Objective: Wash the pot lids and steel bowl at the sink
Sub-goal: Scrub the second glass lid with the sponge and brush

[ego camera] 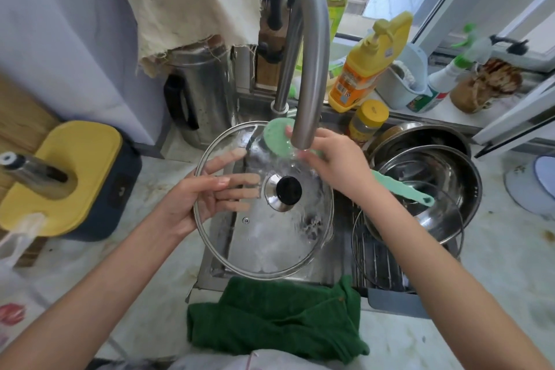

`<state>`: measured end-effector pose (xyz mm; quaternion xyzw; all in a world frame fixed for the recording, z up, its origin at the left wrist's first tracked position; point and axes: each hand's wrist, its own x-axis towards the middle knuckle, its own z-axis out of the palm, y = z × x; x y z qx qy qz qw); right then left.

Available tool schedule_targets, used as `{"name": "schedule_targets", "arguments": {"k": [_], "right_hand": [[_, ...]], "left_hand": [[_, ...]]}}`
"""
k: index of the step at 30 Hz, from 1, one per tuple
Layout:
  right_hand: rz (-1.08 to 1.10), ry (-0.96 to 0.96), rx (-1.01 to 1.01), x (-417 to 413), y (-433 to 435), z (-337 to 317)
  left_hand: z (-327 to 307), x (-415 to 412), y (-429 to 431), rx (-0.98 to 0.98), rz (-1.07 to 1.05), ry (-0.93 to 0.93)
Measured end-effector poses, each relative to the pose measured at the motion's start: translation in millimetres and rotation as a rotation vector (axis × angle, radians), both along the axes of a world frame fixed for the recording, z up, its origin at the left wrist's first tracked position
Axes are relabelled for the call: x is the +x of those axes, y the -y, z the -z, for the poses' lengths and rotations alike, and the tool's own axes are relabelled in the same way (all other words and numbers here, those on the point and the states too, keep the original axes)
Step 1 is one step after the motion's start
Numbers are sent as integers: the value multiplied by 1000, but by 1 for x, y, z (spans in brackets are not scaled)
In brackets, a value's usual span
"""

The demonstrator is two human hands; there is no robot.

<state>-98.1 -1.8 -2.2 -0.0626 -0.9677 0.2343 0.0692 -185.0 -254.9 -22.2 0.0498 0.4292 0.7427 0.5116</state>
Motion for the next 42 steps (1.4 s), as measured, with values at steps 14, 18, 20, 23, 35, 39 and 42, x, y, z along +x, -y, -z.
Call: {"name": "schedule_targets", "arguments": {"k": [14, 18, 20, 23, 35, 39, 42], "right_hand": [[273, 183, -37, 6, -14, 19], [518, 164, -576, 30, -11, 42], [651, 227, -974, 43, -5, 50], [685, 249, -1339, 62, 2, 61], [497, 9, -1831, 88, -1, 64], [465, -119, -1932, 89, 6, 48], [475, -181, -1867, 87, 13, 33]], "left_hand": [[11, -1, 9, -2, -50, 18], [17, -4, 9, 32, -77, 0], [19, -6, 7, 69, -71, -5], [22, -8, 0, 97, -48, -9], [43, -20, -26, 340, 148, 165], [28, -18, -51, -226, -55, -73], [33, -23, -81, -545, -225, -345]]}}
